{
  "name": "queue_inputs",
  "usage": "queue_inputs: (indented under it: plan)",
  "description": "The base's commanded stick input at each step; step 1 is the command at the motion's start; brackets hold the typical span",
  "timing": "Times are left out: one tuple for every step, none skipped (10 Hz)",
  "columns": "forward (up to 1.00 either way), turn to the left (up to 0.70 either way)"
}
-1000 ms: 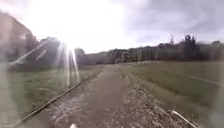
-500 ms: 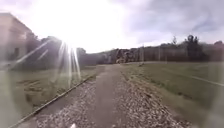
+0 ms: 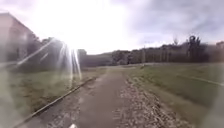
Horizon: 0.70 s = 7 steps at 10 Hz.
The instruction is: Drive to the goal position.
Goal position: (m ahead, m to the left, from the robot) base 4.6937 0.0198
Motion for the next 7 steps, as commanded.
queue_inputs:
  plan:
    - [0.85,0.00]
    - [0.85,0.00]
    - [0.85,0.00]
    - [0.85,0.00]
    - [0.85,0.00]
    - [0.85,0.00]
    - [0.85,0.00]
